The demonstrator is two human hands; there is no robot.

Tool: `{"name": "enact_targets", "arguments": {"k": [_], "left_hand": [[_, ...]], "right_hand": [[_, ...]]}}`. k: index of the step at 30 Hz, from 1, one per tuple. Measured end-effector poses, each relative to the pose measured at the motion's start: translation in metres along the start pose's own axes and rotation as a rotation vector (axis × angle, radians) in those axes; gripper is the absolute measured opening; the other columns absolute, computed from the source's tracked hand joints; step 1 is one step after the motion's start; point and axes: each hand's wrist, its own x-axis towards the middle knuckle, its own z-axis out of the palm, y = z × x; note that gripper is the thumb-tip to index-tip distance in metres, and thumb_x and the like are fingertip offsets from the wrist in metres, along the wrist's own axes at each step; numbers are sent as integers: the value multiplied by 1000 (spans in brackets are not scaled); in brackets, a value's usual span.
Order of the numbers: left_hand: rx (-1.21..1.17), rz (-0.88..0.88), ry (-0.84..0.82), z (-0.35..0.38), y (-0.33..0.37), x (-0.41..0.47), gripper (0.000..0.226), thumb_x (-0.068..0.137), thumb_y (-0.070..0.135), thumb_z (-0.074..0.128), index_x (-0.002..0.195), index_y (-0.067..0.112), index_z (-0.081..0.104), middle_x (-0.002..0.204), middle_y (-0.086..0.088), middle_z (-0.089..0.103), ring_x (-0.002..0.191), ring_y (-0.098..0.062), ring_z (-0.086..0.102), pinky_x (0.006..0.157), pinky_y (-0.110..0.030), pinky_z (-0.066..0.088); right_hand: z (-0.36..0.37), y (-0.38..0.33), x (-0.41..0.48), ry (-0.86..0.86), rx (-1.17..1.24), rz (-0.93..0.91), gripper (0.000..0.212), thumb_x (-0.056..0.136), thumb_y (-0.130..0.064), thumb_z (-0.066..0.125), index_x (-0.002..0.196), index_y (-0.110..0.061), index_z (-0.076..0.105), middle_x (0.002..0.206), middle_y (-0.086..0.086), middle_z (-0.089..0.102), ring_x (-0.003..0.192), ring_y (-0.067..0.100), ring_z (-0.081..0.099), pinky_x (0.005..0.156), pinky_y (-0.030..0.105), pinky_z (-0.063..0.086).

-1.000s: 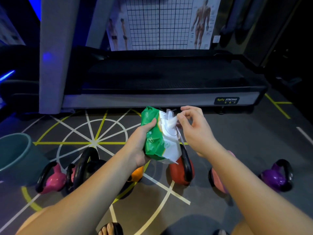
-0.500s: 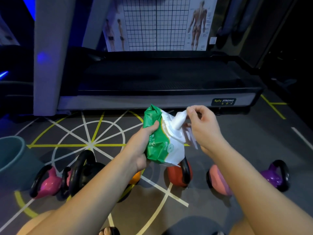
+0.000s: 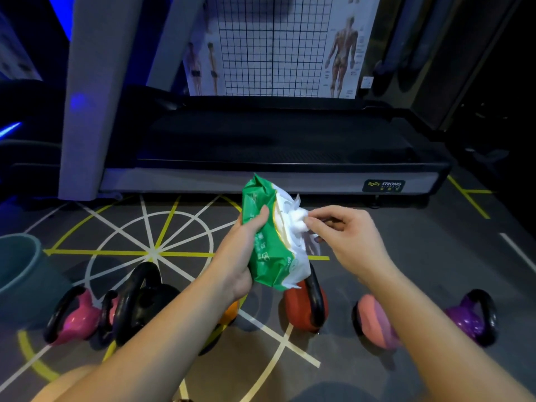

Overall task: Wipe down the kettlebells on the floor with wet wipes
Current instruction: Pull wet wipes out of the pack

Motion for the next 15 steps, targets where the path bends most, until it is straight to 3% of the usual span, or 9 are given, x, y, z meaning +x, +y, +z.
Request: {"name": "enact_targets", "arguments": {"k": [5, 8, 13, 15], "left_hand": [[65, -17, -101, 0, 9, -2, 53, 92, 46, 71, 137, 20, 62, 127, -16, 70, 118, -39, 67, 107, -58, 48], [126, 0, -149, 4, 4, -7, 51, 92, 43, 71, 136, 20, 62, 124, -17, 71, 116, -38, 68, 108, -58, 48], [94, -10, -72, 8, -12, -10, 52, 91, 40, 72, 136, 16, 61, 123, -20, 71, 113, -41, 69, 104, -56, 51], [35, -20, -41, 8, -8, -10, 54, 91, 45, 69, 136, 15, 63, 123, -20, 71, 115, -41, 68, 105, -57, 49]], "right_hand": [[1, -5, -5, 2, 75, 23, 14, 83, -9, 83, 81, -22, 82, 77, -2, 73, 68, 15, 66, 67, 38, 58], [5, -9, -8, -19, 103, 13, 9, 81, -13, 85, 78, -20, 80, 76, 0, 75, 70, 16, 68, 70, 38, 60], [23, -5, -11, 16, -247, -68, 10, 85, -20, 81, 79, -28, 78, 77, -18, 74, 77, 1, 68, 74, 19, 52], [20, -4, -7, 42, -301, -75, 12, 87, -18, 79, 79, -27, 76, 76, -20, 73, 75, -2, 68, 74, 18, 53]]}}
